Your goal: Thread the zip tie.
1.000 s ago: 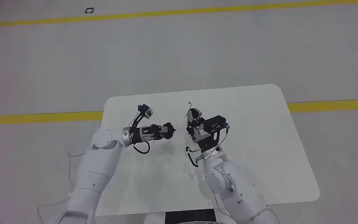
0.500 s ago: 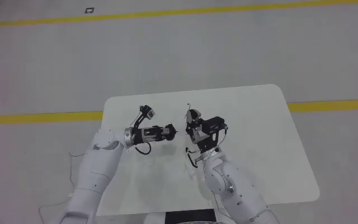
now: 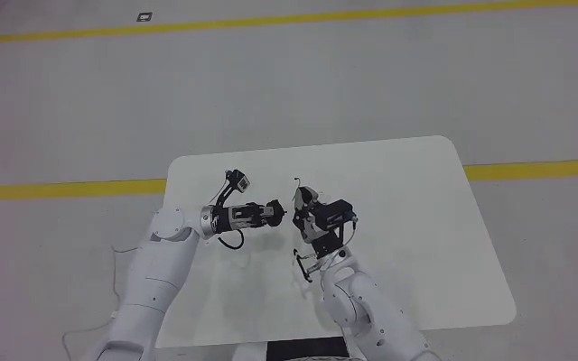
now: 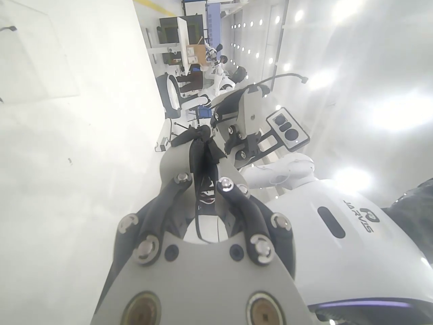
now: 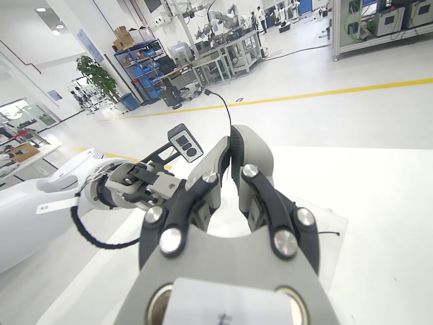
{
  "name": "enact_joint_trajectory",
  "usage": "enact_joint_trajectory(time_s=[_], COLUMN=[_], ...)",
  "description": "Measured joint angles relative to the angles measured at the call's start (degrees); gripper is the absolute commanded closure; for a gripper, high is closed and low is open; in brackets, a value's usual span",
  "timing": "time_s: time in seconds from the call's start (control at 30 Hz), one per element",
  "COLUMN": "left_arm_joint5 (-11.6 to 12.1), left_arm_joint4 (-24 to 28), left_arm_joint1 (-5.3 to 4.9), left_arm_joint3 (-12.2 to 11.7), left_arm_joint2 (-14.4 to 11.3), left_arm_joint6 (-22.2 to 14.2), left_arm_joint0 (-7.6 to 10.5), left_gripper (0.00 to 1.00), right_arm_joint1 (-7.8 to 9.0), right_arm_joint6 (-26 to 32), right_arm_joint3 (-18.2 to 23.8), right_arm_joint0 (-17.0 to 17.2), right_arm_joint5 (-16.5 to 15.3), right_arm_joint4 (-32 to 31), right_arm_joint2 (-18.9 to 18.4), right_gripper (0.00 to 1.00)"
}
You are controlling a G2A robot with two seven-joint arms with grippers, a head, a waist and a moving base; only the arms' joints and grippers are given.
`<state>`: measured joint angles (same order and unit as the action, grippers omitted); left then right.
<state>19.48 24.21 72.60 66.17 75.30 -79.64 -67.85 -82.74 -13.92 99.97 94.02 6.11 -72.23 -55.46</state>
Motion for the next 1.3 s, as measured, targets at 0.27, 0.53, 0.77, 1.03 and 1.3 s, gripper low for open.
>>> enact_joint_trajectory(time_s=[0.27, 0.53, 0.77, 1.03, 1.3], left_arm_joint5=[0.00, 0.00, 0.00, 0.00, 0.00], left_arm_joint4=[0.00, 0.00, 0.00, 0.00, 0.00], left_arm_joint1=[0.00, 0.00, 0.00, 0.00, 0.00], left_arm_joint3=[0.00, 0.00, 0.00, 0.00, 0.00], left_arm_joint2=[0.00, 0.00, 0.00, 0.00, 0.00], left_arm_joint6=[0.00, 0.00, 0.00, 0.00, 0.00], left_arm_joint0=[0.00, 0.00, 0.00, 0.00, 0.00], left_gripper=[1.00, 1.00, 1.00, 1.00, 1.00], right_arm_joint1=[0.02, 0.09, 0.27, 0.51, 0.65], right_arm_joint6=[-0.81, 0.13, 0.76, 1.06, 1.97], right_arm_joint3=[0.26, 0.52, 1.55, 2.36, 2.39], right_arm_joint0=[0.58, 0.66, 1.52, 2.37, 2.47], right_arm_joint5=[0.47, 0.02, -0.27, -0.36, -0.75], right_arm_joint4=[-0.75, -1.12, -1.90, -3.04, -3.39], right_arm_joint2=[0.36, 0.56, 0.84, 0.86, 1.09], right_gripper=[1.00, 1.00, 1.00, 1.00, 1.00])
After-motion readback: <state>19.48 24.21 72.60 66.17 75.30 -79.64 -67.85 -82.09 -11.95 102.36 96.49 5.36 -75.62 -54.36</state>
